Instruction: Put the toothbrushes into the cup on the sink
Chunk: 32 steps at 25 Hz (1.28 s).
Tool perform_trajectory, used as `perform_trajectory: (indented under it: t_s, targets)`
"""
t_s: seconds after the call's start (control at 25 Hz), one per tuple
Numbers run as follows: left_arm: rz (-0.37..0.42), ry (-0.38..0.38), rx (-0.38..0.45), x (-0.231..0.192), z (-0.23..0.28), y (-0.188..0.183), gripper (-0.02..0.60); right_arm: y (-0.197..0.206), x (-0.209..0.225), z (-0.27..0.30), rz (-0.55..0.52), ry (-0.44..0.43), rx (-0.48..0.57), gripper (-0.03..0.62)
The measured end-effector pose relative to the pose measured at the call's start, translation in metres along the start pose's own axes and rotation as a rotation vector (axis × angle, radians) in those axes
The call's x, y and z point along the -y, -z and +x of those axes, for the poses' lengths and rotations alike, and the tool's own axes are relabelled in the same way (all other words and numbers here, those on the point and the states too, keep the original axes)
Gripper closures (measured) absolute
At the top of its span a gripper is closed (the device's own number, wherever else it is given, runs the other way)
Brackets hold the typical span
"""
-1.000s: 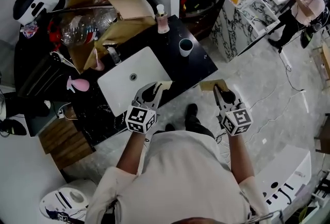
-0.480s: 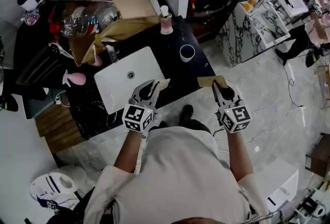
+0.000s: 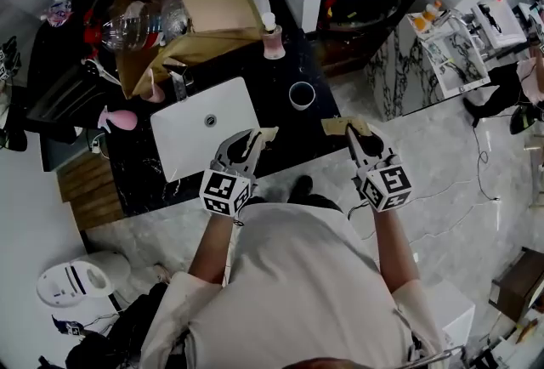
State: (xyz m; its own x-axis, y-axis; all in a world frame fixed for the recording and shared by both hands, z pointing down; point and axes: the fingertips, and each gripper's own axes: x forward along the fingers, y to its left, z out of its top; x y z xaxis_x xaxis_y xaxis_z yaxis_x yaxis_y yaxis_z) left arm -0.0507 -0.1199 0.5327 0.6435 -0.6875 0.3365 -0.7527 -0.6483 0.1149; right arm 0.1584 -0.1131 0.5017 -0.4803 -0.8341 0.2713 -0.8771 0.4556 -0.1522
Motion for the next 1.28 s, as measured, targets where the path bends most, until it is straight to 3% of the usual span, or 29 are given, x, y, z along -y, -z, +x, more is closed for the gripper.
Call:
perform_trajectory:
  t_s: [0.28,0.84,1.28]
  targets:
    - [-0.022,-0.056,-0.007,0.001,0.014,-0.001,0.540,-0.008,0.022,0.015,0.001,-0.049,0.004,0.520]
    - [-0.011,-0.053,-0.049,-0.039,0.015,-0.001,0.540,-0.023,0.025,0.058,0.072,-0.043,0.026,0.520]
    - [-0.029,-0.052,-0.055,-0.066,0.014,-0.001,0.540,-0.015,0.024,0.105,0.043,-0.035,0.024,0.520]
